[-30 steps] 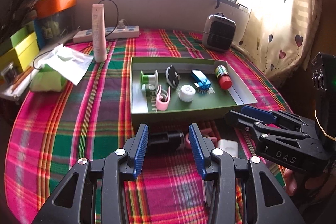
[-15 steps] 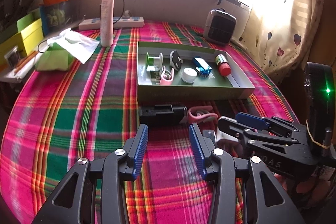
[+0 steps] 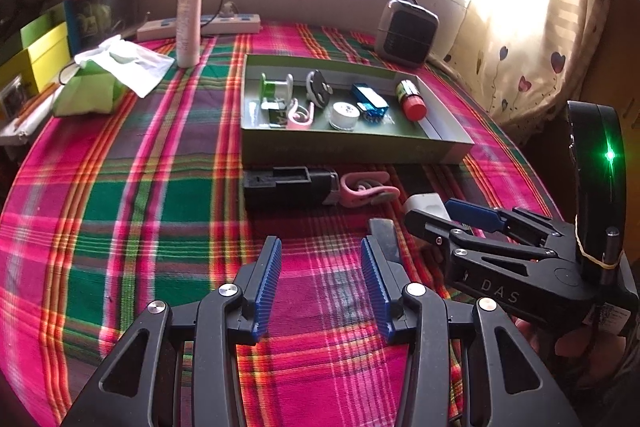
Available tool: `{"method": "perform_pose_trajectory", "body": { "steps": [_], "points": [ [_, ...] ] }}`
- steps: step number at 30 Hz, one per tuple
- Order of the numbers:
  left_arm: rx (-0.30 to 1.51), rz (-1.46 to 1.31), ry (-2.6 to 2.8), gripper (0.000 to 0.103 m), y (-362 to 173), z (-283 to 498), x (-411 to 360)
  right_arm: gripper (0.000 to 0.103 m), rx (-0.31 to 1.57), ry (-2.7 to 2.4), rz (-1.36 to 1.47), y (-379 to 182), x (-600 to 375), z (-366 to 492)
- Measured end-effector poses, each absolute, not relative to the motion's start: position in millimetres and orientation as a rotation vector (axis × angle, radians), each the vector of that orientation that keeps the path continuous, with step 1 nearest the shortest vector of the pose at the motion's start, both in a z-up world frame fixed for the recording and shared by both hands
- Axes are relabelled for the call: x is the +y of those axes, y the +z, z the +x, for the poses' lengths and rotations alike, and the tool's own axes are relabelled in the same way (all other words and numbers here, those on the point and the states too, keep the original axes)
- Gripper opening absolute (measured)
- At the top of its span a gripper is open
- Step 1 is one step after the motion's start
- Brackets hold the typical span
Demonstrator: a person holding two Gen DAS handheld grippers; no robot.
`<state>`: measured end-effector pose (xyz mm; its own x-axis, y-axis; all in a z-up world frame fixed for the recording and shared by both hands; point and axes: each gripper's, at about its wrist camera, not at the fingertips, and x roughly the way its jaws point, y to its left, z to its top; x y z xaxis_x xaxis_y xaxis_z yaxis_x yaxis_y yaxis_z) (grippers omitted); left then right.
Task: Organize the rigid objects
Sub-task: 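Withdraw both grippers toward the white charger and black stick, then grasp the white charger plug with the right gripper while the left gripper grasps the black stick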
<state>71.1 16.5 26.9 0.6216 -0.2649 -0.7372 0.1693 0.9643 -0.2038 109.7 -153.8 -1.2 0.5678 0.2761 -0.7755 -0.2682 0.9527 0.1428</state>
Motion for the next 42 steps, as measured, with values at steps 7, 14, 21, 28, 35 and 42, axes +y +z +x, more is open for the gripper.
{"method": "perform_pose_trajectory", "body": {
  "steps": [7, 14, 21, 28, 35, 42],
  "points": [
    [0.896, -0.106, -0.291, 0.04, 20.0, 71.7, 2.1, 0.051, 0.905, 0.289, -0.04, -3.4, -158.7, 105.9],
    [0.917, -0.091, -0.325, 0.04, 16.1, 71.3, -12.0, 0.037, 0.892, 0.276, -0.032, -3.1, -170.9, 103.2],
    [0.938, -0.064, -0.32, 0.04, 10.1, 73.2, -26.3, 0.035, 0.877, 0.262, -0.033, -2.9, -183.8, 98.3],
    [0.931, -0.009, -0.276, 0.04, 8.1, 74.1, -37.0, 0.035, 0.872, 0.264, -0.013, -3.0, -195.7, 95.9],
    [0.907, 0.048, -0.242, 0.04, 6.1, 74.1, -43.5, 0.035, 0.87, 0.277, 0.008, -3.7, -199.2, 95.1],
    [0.897, 0.033, -0.228, 0.032, 5.7, 74.5, -40.7, 0.035, 0.87, 0.281, 0.015, -4.0, -200.2, 94.7]
  ]
}}
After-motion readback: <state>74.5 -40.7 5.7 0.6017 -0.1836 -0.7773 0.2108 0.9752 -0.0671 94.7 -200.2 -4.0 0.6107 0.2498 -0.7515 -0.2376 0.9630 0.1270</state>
